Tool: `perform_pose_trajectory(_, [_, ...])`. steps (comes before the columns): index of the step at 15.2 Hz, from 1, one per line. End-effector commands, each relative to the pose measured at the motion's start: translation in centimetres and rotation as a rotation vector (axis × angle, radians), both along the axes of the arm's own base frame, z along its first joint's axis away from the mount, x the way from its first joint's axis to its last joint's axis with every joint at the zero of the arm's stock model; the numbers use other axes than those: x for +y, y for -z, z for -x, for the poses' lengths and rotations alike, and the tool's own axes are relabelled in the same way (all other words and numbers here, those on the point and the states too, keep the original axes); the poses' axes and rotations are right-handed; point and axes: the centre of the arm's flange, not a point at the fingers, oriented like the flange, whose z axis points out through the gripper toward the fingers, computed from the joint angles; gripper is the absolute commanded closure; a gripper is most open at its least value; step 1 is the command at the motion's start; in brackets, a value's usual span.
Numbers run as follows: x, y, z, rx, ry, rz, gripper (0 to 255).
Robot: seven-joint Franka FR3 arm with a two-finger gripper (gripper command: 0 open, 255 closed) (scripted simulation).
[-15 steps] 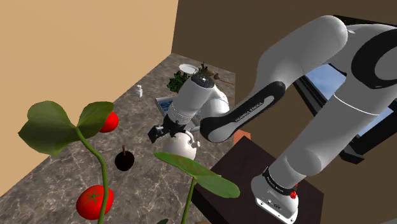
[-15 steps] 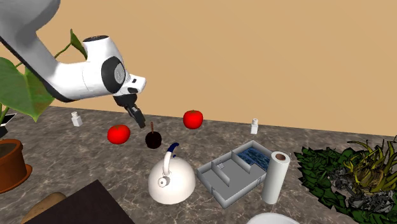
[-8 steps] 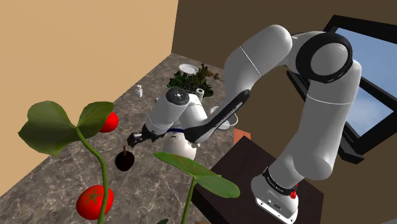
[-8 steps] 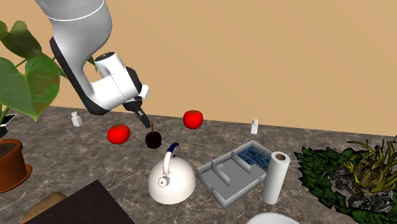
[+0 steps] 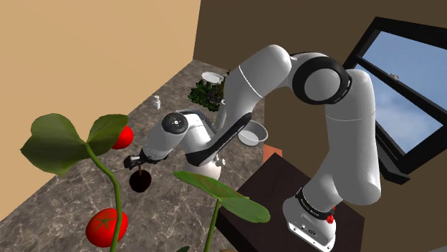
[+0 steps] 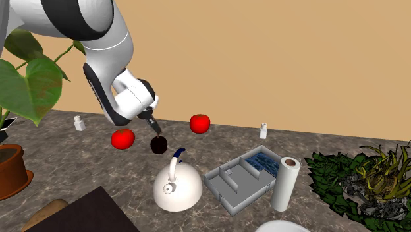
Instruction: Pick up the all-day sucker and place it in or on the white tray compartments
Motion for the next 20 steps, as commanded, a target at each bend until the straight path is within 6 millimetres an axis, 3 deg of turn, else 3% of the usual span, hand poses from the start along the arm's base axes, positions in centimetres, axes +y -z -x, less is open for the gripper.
perform_pose_trajectory(1, [0.1, 0.9, -0.5, -0.002, 0.001, 0.0, 0])
perform_pose_trajectory(5, [0.3, 3.1, -1.5, -0.002, 0.001, 0.0, 0])
perform_pose_trajectory(13, [0.3, 3.1, -1.5, -0.002, 0.001, 0.0, 0])
perform_pose_trajectory(14, [0.3, 3.1, -1.5, -0.002, 0.001, 0.0, 255])
perform_pose_trajectory(20, [0.3, 3.1, -1.5, -0.002, 0.001, 0.0, 255])
